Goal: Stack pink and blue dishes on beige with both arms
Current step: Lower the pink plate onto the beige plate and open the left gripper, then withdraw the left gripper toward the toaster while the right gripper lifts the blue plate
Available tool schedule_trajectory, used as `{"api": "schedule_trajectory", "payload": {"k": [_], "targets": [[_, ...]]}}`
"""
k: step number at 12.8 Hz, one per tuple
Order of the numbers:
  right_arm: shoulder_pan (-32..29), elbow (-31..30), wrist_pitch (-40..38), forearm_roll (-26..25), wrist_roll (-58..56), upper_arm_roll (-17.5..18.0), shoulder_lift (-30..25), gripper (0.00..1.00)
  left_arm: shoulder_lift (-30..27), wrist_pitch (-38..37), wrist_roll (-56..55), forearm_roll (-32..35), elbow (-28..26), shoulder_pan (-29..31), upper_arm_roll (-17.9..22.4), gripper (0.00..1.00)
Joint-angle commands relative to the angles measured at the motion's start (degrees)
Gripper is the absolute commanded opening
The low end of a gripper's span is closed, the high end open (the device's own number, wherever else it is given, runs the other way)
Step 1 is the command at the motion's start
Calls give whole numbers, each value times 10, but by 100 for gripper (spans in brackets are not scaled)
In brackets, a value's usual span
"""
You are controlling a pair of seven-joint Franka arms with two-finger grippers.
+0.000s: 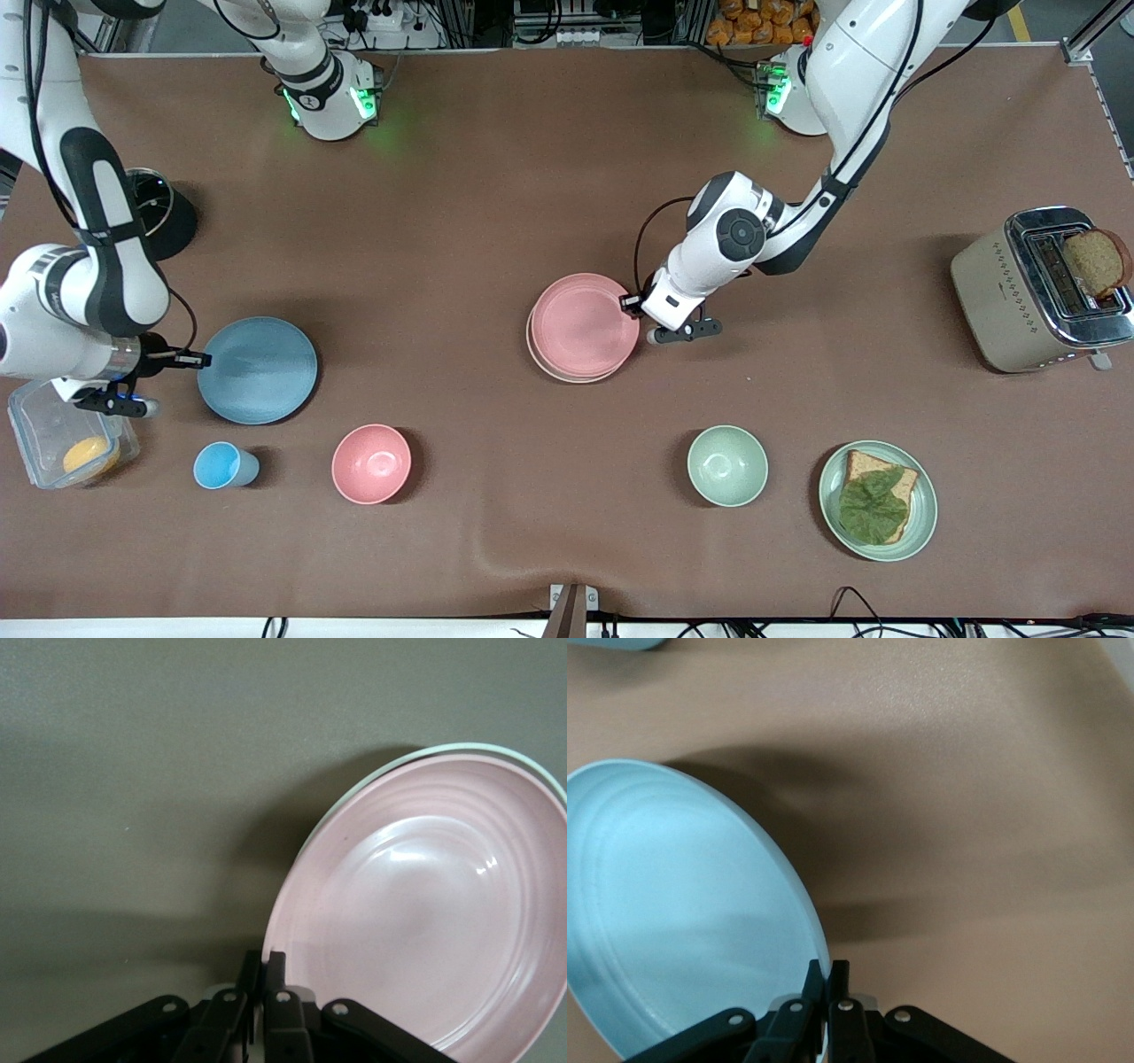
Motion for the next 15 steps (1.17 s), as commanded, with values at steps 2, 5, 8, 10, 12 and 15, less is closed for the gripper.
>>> {"api": "schedule_trajectory", "payload": {"k": [2,5,8,10,12,15], "targets": [[1,-9,-37,2,-3,7,-45,0,18,4,-14,14,25,-11,7,0],[12,-7,-59,2,-1,7,-65,0,26,4,-14,14,35,-12,7,0],[21,-7,-78,3,4,7,-80,0,25,3,-27,16,41,-10,7,100],[29,-7,-87,4,7,7,-86,0,-3,-3,-34,16,44,1,7,100],[33,-7,-94,17,8,7,-89,0,-75,-61,-34,16,42,20,12,100],[47,-6,-105,27,31,7,-95,0,-196,-196,-26,57,46,92,19,100]]}}
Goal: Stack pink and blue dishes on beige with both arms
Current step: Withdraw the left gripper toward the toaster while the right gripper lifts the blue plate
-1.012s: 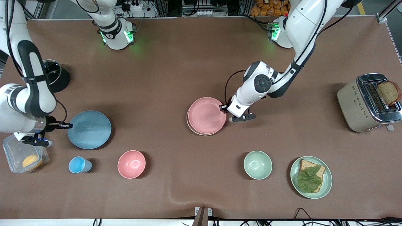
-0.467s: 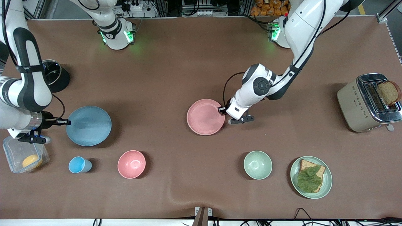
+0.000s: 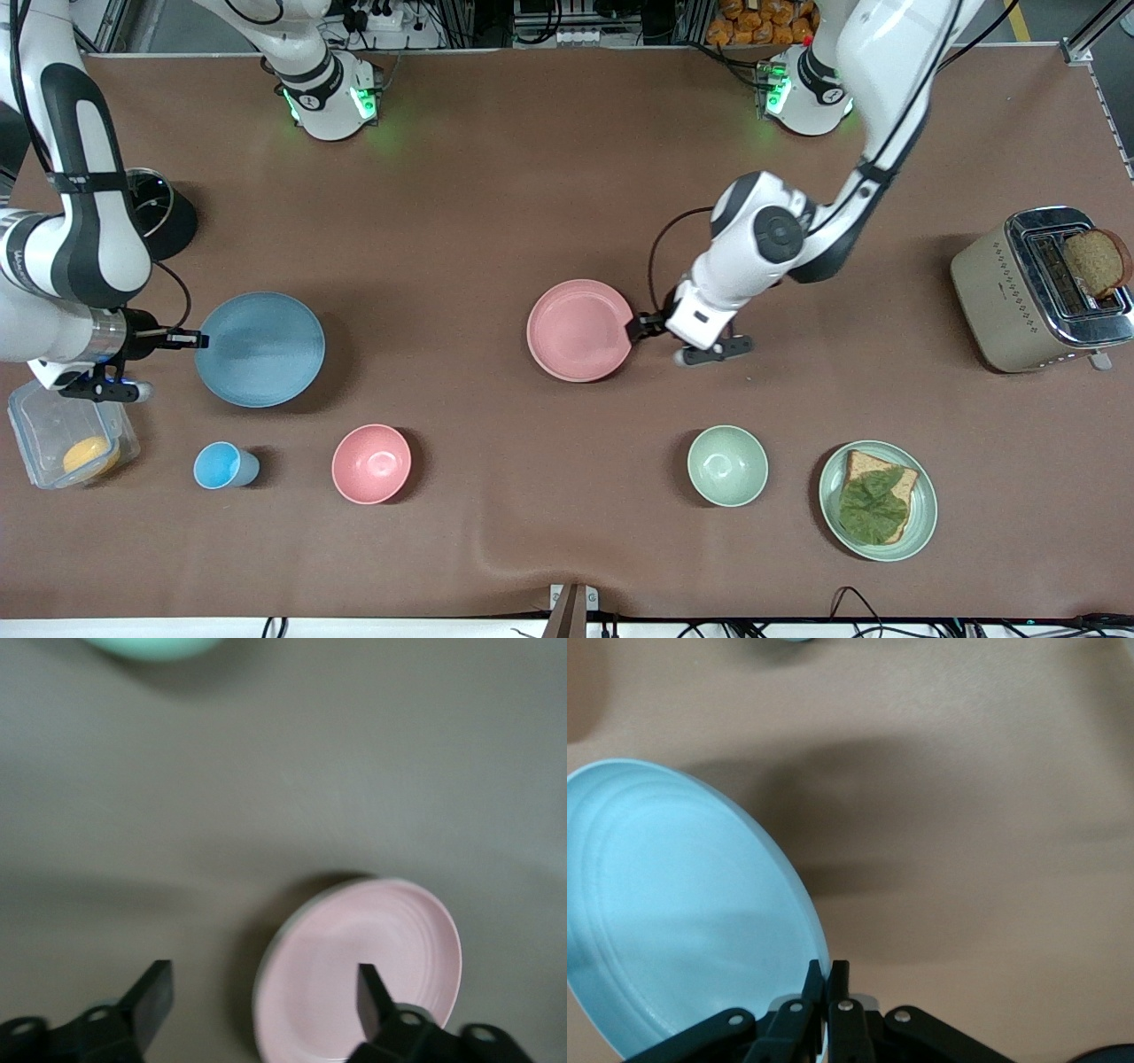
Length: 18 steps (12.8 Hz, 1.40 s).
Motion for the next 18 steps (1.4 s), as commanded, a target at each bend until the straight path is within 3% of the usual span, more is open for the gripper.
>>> {"api": "schedule_trajectory", "payload": {"k": [1,4,6,8,11,14,17,18], "targets": [[15,-7,-13,10,30,0,-23,0,-128,-134,-16,60,-5,58,3,100],[35,-7,-17,13,66,0,-26,0,-168,-340,-10,148,86,79,3,100],[47,-7,-17,16,89,0,-27,0,-186,-415,12,152,126,93,3,100],[71,-6,-17,16,134,1,-29,0,-213,-422,105,129,134,135,9,100],[142,-6,-16,77,224,0,-33,0,-233,-462,200,77,134,116,97,100],[217,-6,10,179,272,0,-27,0,-241,-475,225,74,136,115,109,100],[315,-10,62,198,368,0,-17,0,-223,-528,226,73,211,99,133,100],[352,-11,91,197,415,-1,-7,0,-223,-529,235,68,212,102,135,100]]}}
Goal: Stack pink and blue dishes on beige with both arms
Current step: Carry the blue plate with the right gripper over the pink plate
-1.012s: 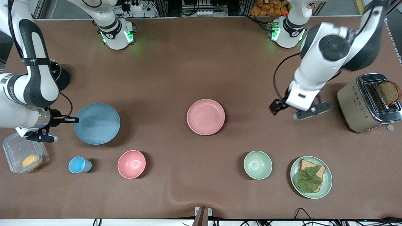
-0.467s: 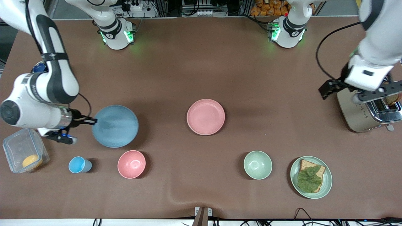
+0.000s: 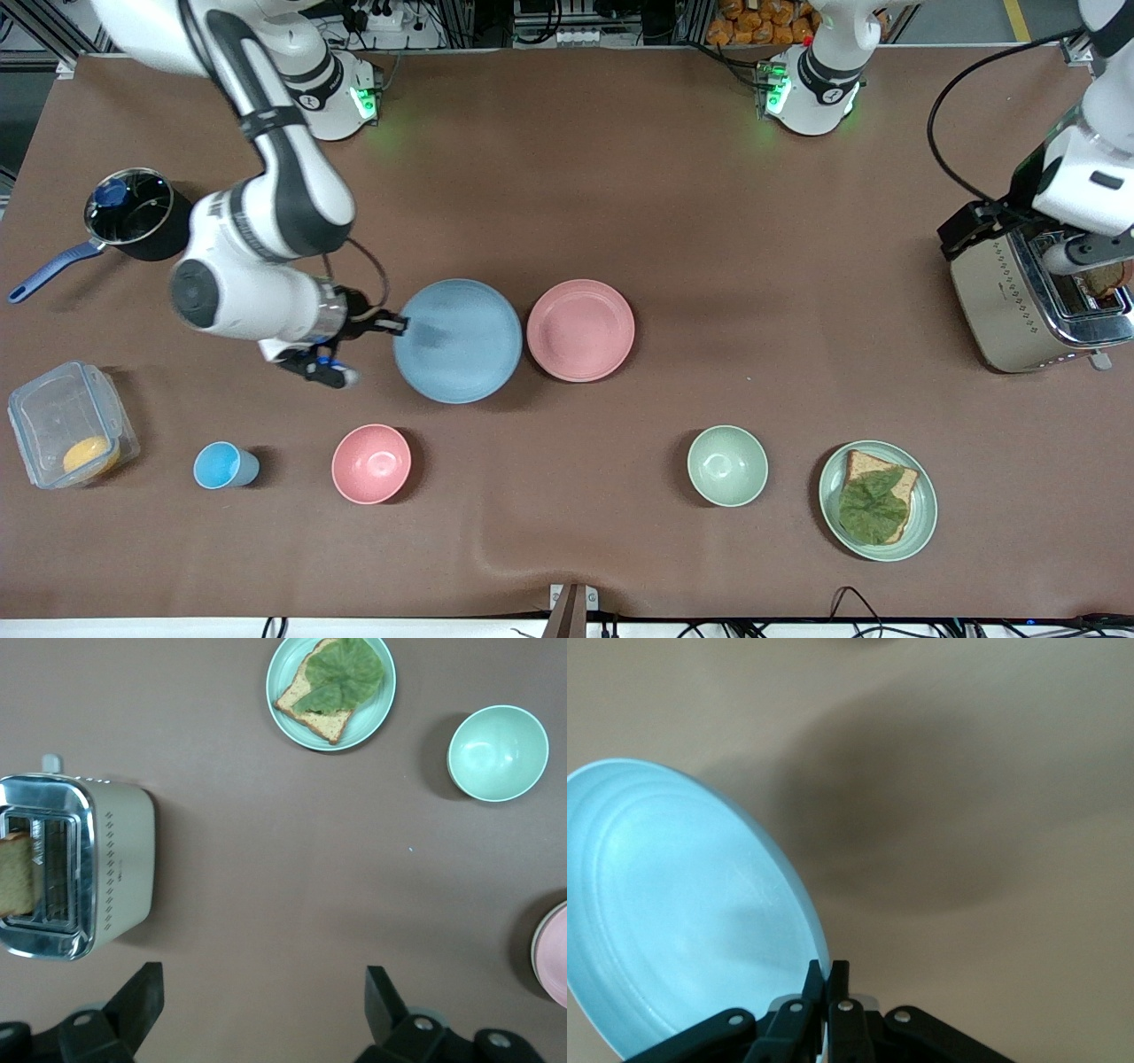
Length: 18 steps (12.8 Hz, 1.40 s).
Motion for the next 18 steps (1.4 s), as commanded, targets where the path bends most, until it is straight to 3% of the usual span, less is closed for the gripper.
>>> {"api": "schedule_trajectory", "payload": {"k": [1,3,7,13,18], "targets": [[94,-9,76,13,116,-8,21,0,5,-29,19,-20,33,-3,16,100],[148,-9,139,13,190,-8,47,0,6,-28,20,-20,39,-1,15,100],[187,-9,178,13,253,-8,70,0,8,-28,36,-41,39,-2,13,100],[196,-16,183,12,270,-8,83,0,21,-32,136,-44,33,-8,11,100],[206,-36,183,12,285,-8,82,0,21,-39,140,-44,31,-3,11,100]]}}
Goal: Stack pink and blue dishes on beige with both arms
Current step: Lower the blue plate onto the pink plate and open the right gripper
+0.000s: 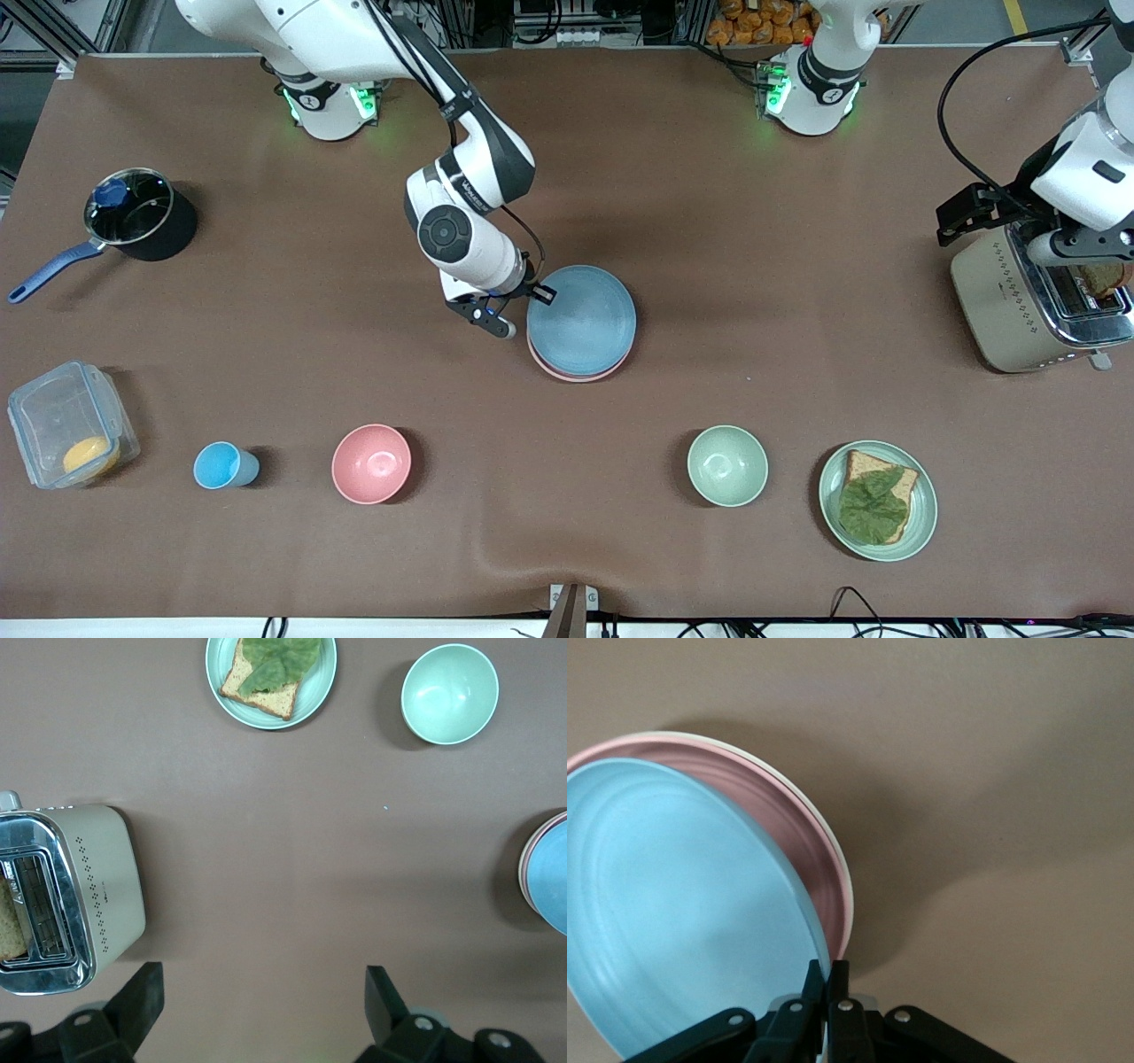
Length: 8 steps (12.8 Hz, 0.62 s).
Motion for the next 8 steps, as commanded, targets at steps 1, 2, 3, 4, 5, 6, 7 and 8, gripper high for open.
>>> {"api": "schedule_trajectory", "payload": {"k": [1,2,3,4,5,6,7,8], "targets": [[9,-12,4,11,13,-8,-6,2,1,-12,11,-11,6,3,1,100],[7,-11,0,11,12,-9,-9,47,1,-12,11,-11,6,3,1,100],[1,-10,-8,11,12,-10,-15,99,1,-12,11,-11,7,3,1,100],[-2,-6,-24,10,8,-16,-25,100,1,-12,11,-11,7,1,1,100],[-12,-2,-38,3,0,-24,-36,100,-2,-12,10,-11,7,2,1,100],[-23,1,-51,2,-22,-30,-45,100,-2,-12,11,-12,6,2,0,100],[-42,2,-73,1,-72,-37,-55,100,-2,-13,11,-12,5,3,1,100],[-61,1,-98,-2,-117,-46,-64,100,-3,-12,11,-12,6,4,0,100]]}}
